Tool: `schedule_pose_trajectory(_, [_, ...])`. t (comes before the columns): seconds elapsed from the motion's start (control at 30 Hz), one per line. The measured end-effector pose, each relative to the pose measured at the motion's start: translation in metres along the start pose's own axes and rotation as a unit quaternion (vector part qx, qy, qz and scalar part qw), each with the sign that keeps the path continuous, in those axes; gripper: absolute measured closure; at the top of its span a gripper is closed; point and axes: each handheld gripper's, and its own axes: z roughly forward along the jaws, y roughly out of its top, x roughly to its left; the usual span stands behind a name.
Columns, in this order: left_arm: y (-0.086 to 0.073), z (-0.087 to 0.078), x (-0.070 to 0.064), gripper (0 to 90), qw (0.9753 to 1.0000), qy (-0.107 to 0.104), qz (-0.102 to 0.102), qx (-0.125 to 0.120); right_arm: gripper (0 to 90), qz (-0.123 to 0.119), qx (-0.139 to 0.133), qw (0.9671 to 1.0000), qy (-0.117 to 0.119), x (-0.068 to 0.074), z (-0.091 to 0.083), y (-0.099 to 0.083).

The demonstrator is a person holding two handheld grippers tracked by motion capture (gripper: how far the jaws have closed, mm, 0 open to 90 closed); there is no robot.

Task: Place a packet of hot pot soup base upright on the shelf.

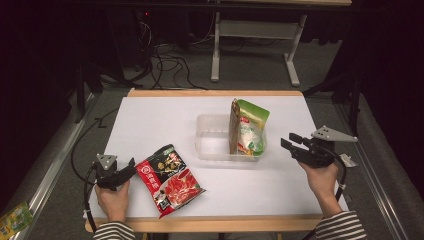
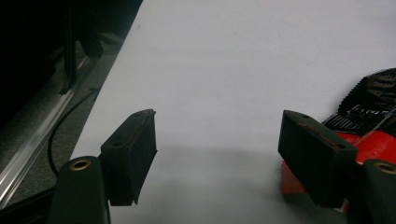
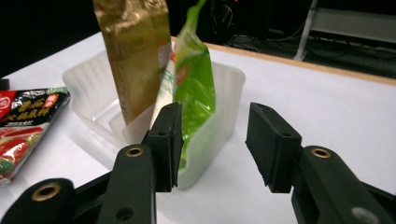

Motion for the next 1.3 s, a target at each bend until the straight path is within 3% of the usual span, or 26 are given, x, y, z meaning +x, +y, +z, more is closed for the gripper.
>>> schedule_pose_trajectory(0.33, [0.0,0.0,0.0,28.4,1.0,-0.001,0.0,0.002,55.6,0.026,0.002,0.9995,-0.016,-0.01,0.003,-0.028])
schedule_pose_trajectory(0.47, [0.0,0.0,0.0,28.8,1.0,0.0,0.0,0.002,49.5,0.041,-0.008,0.9981,-0.045,-0.013,0.005,-0.04])
schedule_pose_trajectory(0.73, [0.0,0.0,0.0,28.9,1.0,-0.001,0.003,0.001,50.2,0.033,0.001,0.9971,-0.068,-0.022,0.013,-0.064])
schedule_pose_trajectory(0.93, [0.0,0.0,0.0,28.8,1.0,-0.002,-0.002,-0.002,49.4,0.044,0.002,0.9957,-0.082,-0.03,0.018,-0.082])
schedule_pose_trajectory(1.13, [0.001,0.0,0.003,28.5,0.9997,-0.023,-0.008,-0.003,49.8,0.039,0.015,0.995,-0.09,-0.031,0.025,-0.092])
schedule_pose_trajectory(1.3, [0.002,-0.002,0.006,28.6,0.9984,-0.054,-0.016,-0.009,49.4,0.041,0.028,0.9947,-0.09,-0.031,0.03,-0.097])
